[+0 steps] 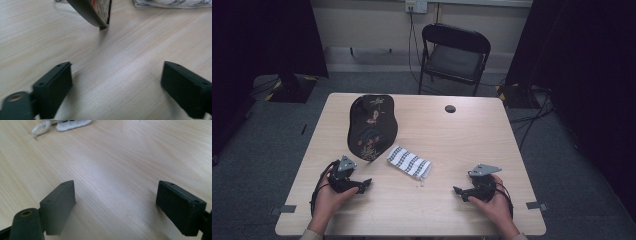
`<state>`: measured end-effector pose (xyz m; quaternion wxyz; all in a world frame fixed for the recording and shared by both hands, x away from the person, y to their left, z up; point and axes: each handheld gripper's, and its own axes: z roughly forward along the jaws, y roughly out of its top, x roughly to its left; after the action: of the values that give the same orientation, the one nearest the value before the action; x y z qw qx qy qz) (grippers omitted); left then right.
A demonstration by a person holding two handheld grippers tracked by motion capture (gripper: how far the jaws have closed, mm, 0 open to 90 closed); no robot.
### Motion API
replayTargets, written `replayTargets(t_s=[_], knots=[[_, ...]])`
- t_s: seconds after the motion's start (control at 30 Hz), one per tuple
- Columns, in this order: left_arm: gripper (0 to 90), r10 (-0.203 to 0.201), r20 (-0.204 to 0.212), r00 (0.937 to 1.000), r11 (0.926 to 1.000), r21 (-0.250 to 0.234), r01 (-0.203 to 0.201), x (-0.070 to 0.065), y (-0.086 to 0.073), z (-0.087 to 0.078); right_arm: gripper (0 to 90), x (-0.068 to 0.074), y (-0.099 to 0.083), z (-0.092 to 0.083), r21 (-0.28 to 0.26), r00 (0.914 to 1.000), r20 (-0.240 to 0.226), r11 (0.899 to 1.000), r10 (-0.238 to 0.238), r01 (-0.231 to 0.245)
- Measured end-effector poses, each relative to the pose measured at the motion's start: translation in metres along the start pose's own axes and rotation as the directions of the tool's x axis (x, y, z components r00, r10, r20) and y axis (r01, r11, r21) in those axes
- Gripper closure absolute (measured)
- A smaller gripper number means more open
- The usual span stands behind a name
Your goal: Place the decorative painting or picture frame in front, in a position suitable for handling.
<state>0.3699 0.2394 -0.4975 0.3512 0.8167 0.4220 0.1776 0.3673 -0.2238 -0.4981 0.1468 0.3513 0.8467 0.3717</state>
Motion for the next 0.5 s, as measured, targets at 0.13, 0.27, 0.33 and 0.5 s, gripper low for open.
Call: replayTargets(t_s=[0.13, 0.27, 0.33, 0.5], knots=[[15.9, -0.023, 0.007, 0.9997, 0.9997, -0.006, 0.023, 0.000, 0.001, -0.004, 16.4, 0.002, 0.006, -0.001, -0.013, 0.9999, -0.013, 1.000, 0.009, -0.009], [16.4, -0.043, 0.025, 0.9988, 0.9990, -0.013, 0.043, 0.000, 0.003, -0.008, 18.5, 0.004, 0.010, -0.002, -0.022, 0.9997, -0.026, 1.000, 0.005, -0.006], [16.4, -0.045, 0.032, 0.9985, 0.9989, -0.008, 0.046, 0.000, 0.003, -0.009, 19.0, 0.006, 0.014, -0.002, -0.023, 0.9997, -0.026, 1.000, -0.004, 0.003], [16.4, -0.050, 0.033, 0.9982, 0.9987, -0.010, 0.050, 0.000, 0.005, -0.011, 21.7, 0.020, 0.029, 0.007, -0.031, 0.9973, -0.050, 0.998, -0.054, 0.052]])
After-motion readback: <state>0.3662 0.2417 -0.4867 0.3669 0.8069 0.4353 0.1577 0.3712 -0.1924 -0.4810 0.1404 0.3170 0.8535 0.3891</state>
